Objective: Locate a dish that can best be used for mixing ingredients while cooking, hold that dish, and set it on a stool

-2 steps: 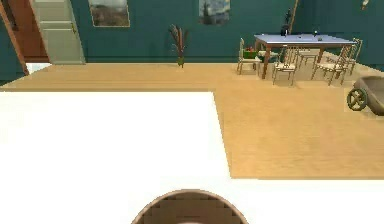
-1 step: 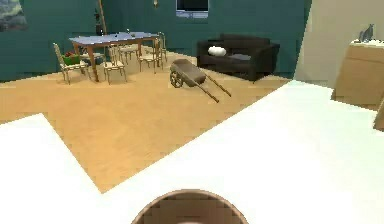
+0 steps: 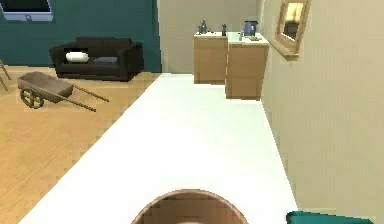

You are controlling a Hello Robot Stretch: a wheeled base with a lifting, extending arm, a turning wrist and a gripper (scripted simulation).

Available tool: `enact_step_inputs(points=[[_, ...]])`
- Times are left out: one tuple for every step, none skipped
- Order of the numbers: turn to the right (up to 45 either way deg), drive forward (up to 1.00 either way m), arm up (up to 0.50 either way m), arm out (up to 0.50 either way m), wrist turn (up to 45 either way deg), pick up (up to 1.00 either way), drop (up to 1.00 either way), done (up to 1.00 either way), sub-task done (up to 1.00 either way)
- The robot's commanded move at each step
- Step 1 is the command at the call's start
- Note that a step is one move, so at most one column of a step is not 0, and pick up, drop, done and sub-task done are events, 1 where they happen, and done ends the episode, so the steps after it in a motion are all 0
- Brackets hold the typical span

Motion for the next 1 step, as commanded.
enact_step_inputs(points=[[0.0, 0.00, 0.00, 0.28, 0.0, 0.00, 0.00, 0.00, 0.00]])
